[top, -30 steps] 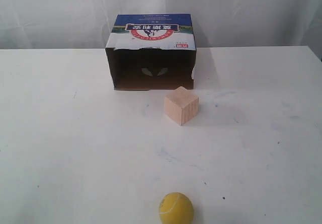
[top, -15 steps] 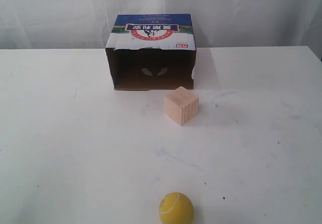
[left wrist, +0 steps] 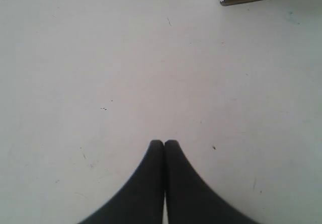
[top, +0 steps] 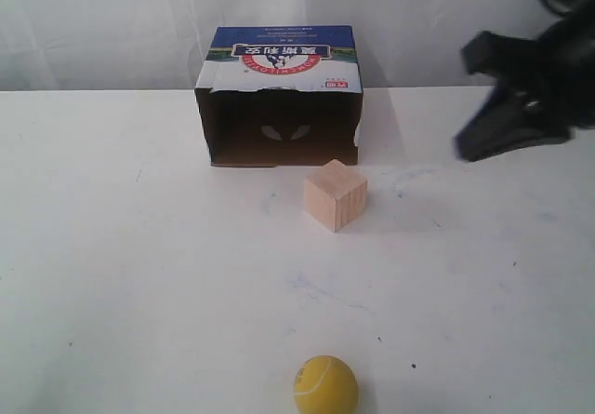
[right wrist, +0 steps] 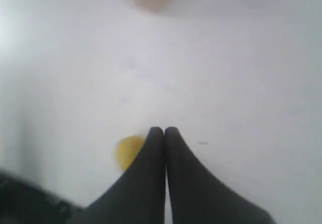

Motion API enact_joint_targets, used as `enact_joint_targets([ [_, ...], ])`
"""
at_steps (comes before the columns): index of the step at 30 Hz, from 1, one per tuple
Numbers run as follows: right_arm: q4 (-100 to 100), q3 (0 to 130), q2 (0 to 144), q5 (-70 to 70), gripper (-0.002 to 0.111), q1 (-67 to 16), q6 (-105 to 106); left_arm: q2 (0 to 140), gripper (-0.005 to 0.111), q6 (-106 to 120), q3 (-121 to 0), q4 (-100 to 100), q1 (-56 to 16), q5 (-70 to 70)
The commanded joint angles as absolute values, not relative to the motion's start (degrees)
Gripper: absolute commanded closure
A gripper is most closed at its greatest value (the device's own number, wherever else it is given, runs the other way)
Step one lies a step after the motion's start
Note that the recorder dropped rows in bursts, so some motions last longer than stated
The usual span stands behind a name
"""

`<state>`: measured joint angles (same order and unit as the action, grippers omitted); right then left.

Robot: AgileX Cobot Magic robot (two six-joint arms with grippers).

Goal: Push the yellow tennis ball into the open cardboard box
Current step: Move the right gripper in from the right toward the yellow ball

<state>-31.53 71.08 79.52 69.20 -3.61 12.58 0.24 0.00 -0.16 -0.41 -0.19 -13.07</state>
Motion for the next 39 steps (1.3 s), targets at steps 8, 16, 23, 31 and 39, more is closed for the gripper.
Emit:
enact_joint_targets([
  [8, 13.47, 59.49, 78.41, 49.29, 0.108, -29.47, -5.64, 0.00, 0.107, 0.00, 0.00, -0.81, -0.25, -13.17],
  [16, -23.92, 55.48, 78.41, 59.21, 0.108, -30.88, 20.06, 0.00, 0.107, 0.00, 0.00, -0.81, -0.25, -13.17],
  [23, -25.07, 50.36, 78.99, 52.82, 0.108, -34.29, 20.76, 0.00, 0.107, 0.00, 0.00, -0.81, -0.25, -13.17],
  [31, -25.78, 47.81, 84.25, 47.10, 0.108, -37.78, 22.14, 0.00, 0.107, 0.00, 0.00, -0.81, -0.25, -13.17],
  [39, -25.93, 47.92, 90.37, 41.28, 0.108, -37.78, 22.25, 0.00, 0.107, 0.00, 0.00, -0.81, -0.25, -13.17],
])
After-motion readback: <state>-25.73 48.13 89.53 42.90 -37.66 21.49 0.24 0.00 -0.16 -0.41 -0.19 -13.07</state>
